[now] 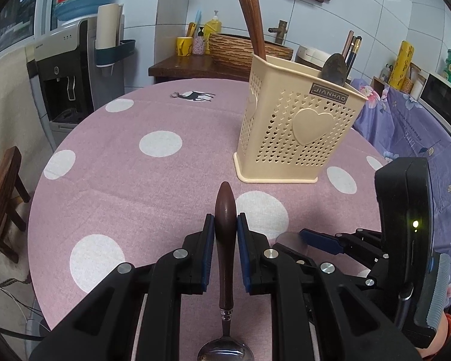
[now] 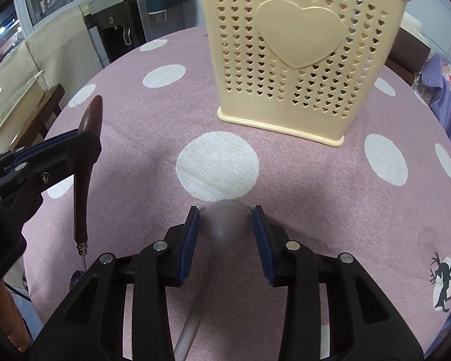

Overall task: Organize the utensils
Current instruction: 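Lift the wooden-handled spoon with the left tool while the right tool grasps the grey spoon, then carry both held spoons upright over the cream holder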

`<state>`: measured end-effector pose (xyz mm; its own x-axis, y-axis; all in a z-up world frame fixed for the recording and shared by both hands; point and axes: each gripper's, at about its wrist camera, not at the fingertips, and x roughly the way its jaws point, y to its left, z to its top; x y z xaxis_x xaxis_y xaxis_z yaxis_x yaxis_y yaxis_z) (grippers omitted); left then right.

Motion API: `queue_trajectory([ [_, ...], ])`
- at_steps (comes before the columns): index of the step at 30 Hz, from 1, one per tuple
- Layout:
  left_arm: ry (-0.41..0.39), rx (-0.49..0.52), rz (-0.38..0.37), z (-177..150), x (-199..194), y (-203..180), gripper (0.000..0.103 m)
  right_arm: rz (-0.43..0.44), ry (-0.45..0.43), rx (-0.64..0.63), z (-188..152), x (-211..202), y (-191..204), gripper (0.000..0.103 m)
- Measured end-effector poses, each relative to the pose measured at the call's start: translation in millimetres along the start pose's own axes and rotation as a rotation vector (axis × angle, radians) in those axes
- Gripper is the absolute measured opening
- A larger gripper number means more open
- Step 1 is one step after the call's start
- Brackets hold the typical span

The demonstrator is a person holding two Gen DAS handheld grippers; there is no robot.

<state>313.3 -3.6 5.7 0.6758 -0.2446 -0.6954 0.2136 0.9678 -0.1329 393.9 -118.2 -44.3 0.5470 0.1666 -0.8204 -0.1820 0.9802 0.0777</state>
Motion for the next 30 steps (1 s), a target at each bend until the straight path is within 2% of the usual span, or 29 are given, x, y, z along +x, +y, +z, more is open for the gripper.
queue_trajectory([
  [3,-0.012,-0.002,0.001,1.4,-2.8,-0.5,0.016,0.017,-0.036,0.023,0.7,-8.8,-6.3,0.037],
  [11,-0.07,-0.028,-0.016,10.6,-19.4,-2.4,0.016,0.053,-0.21,0.065,3.8,-61.8,-23.7,0.037],
  [18,-0.133,-0.034,-0.029,19.9,-38.0,-8.8,0.016,0.017,-0.369,0.028,-0.5,-117.3,-34.4,0.037],
  [22,-0.167,-0.042,-0.023,26.2,-44.1,-11.4,0.016,-0.033,-0.445,0.0,-0.3,-140.5,-39.0,0.037],
  [30,-0.186,-0.036,-0.026,34.4,-43.8,-19.3,0.016,-0.048,-0.471,0.003,0.2,-146.0,-47.1,0.037],
])
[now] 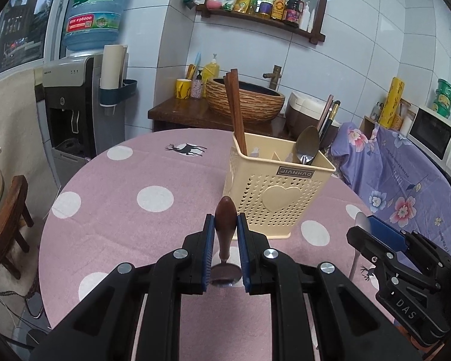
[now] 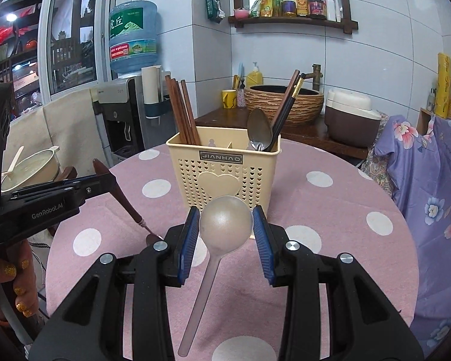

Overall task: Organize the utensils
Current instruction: 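Carry both held spoons upright over the cream holder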

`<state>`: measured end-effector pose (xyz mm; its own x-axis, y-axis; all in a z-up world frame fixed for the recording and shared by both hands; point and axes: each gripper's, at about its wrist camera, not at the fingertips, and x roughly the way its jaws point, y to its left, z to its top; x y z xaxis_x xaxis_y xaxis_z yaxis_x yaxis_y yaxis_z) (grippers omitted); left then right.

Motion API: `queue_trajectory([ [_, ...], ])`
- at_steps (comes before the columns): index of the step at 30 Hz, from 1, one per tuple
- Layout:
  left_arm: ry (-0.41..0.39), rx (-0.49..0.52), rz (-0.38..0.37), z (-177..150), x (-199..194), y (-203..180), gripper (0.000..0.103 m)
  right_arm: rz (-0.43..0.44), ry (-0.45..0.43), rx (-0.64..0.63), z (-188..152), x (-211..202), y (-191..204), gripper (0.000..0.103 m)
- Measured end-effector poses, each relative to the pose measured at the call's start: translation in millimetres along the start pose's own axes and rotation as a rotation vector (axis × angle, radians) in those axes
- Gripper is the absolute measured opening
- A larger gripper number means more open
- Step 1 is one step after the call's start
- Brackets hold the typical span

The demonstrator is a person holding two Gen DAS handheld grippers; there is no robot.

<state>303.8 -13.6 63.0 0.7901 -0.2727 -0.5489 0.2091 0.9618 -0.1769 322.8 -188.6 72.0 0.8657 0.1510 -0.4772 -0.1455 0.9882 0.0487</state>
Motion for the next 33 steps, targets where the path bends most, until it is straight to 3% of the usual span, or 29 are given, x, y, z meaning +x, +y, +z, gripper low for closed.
queue_trajectory([
  [13,-0.028,0.01,-0.036,10.0,-9.8,-5.6,0.016,-0.001,-0.022,0.017,-1.4,2.9,-4.4,0.037],
  [19,-0.063,0.014,-0.077,28.5,-22.0,-11.9,0.016,-0.005,-0.06,0.003,15.7,0.4,-5.5,0.037],
  [27,-0.165,0.059,-0.097,92.2,-43.8,-33.6,0.016,-0.044,-0.177,-0.014,85.5,-0.4,-14.3,0.037],
  [33,-0.216,0.047,-0.06,136.5,-33.9,-43.2,0.016,-0.131,-0.294,0.006,149.5,11.2,-24.8,0.037],
])
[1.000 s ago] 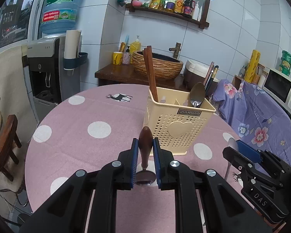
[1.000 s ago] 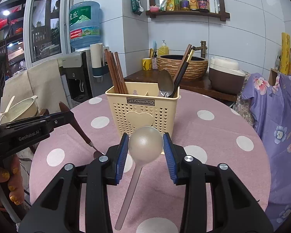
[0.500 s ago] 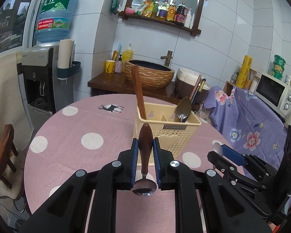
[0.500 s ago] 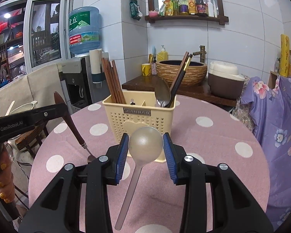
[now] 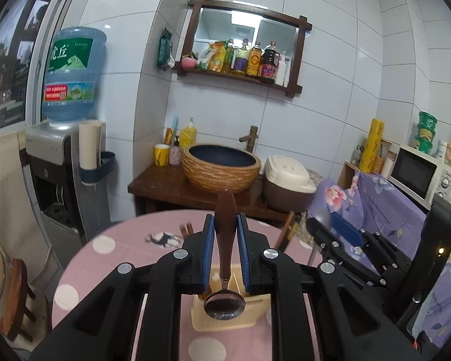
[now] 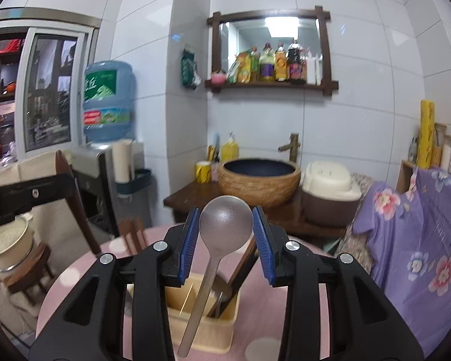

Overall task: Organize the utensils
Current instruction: 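Carry both held spoons upright over the cream holder, then lower both spoons into the holder and open both tools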

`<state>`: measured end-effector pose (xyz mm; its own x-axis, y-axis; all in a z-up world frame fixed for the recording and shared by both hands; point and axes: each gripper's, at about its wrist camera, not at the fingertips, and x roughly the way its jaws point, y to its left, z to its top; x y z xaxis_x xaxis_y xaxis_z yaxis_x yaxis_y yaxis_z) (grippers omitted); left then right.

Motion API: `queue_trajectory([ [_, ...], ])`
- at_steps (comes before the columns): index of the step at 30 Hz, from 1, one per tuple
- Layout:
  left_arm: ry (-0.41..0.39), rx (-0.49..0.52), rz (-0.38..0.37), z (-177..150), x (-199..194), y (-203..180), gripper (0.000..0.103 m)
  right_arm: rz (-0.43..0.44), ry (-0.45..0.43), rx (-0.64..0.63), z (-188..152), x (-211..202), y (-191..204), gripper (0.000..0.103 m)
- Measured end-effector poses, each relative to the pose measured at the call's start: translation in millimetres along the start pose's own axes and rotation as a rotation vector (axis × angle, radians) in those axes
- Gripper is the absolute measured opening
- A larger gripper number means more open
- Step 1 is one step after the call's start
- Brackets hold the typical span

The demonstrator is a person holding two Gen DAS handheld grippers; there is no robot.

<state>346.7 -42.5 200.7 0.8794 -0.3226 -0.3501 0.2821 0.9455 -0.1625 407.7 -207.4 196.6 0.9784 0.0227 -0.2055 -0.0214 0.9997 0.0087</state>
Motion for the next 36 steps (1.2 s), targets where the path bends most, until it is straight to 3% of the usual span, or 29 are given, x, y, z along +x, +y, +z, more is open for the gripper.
queue_trajectory([
  [6,0.0,-0.024,0.037,6.6,37.8,1.1,0.016,-0.054,-0.031,-0.003,7.6,32.6,-2.1,0.037],
  [15,0.06,-0.017,0.039,-22.0,66.6,1.8,0.016,-0.096,-0.027,-0.047,-28.1,57.1,2.1,0.037],
  [31,0.17,0.021,0.029,-78.1,88.3,2.8,0.016,-0.084,0.07,-0.065,-100.2,50.3,7.6,0.037],
  [36,0.161,0.05,0.042,-86.6,89.9,1.5,0.016,-0.079,0.087,-0.079,-112.3,48.7,9.2,0.037],
])
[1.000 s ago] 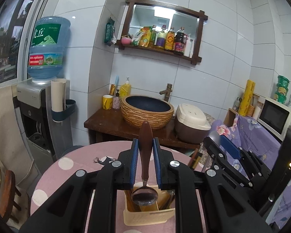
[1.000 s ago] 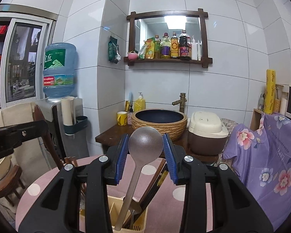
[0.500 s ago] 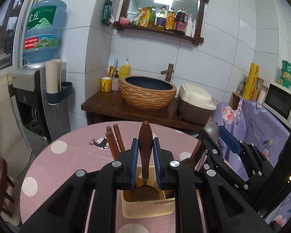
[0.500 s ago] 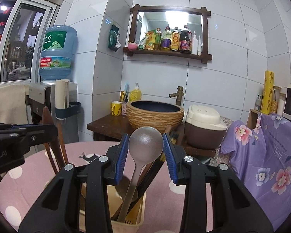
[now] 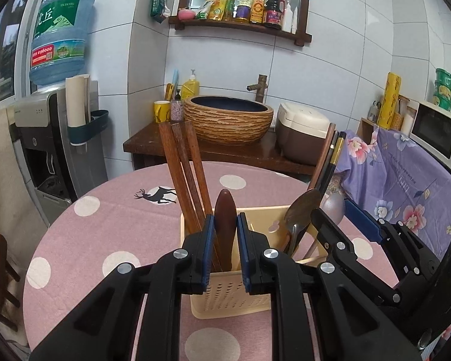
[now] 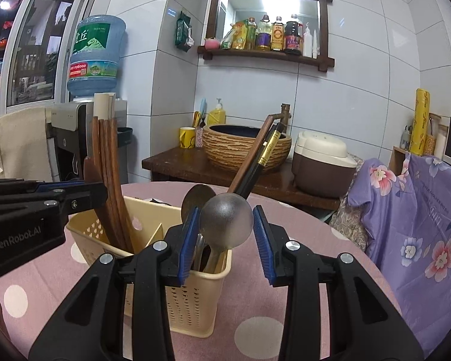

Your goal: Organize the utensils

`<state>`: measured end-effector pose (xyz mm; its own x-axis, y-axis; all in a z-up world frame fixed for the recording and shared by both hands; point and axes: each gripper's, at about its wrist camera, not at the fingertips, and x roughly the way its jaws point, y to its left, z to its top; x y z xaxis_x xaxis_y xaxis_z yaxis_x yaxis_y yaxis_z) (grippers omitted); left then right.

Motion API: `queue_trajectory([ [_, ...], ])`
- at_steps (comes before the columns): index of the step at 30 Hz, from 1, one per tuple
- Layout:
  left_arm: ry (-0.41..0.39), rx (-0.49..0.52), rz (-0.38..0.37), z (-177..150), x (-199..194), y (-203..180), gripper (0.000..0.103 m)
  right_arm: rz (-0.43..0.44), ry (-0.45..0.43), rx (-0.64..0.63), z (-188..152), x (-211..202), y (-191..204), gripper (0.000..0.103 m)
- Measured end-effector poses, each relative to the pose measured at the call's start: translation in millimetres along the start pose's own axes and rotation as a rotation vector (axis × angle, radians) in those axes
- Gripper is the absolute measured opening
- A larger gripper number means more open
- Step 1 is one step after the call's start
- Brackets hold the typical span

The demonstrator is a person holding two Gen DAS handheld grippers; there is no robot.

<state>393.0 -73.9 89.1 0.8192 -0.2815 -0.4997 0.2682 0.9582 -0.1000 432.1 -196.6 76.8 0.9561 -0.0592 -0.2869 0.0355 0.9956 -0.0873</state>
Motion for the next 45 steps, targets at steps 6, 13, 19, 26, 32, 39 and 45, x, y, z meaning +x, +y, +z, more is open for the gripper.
queue_trajectory([
  [6,0.013,-0.01,-0.013,0.4,-1.0,2.6,0.017,0.026,0.011,0.02,-1.3,-3.5,-3.1,0.042],
  [13,-0.042,-0.002,-0.016,-3.4,-28.9,-1.0,0.062,0.052,-0.016,0.072,-4.0,-25.9,-15.8,0.065],
  [19,-0.108,0.032,0.009,-30.0,-68.8,2.4,0.092,0.067,0.015,0.134,-20.9,-66.3,-38.5,0.084],
  [26,-0.157,-0.002,0.038,-70.5,-117.5,12.0,0.098,0.104,0.063,0.139,-69.1,-129.0,-49.4,0.092],
  [32,-0.126,-0.033,0.062,-119.1,-141.5,3.3,0.098,0.134,0.059,0.158,-117.1,-189.2,-38.1,0.096],
  [39,-0.14,-0.112,0.147,-193.7,-185.4,1.9,0.098,0.135,0.053,0.142,-169.3,-254.5,-20.4,0.097],
  [45,-0.215,-0.14,0.216,-243.4,-239.0,-5.2,0.098,0.09,-0.01,0.102,-198.3,-316.7,-7.8,0.097],
])
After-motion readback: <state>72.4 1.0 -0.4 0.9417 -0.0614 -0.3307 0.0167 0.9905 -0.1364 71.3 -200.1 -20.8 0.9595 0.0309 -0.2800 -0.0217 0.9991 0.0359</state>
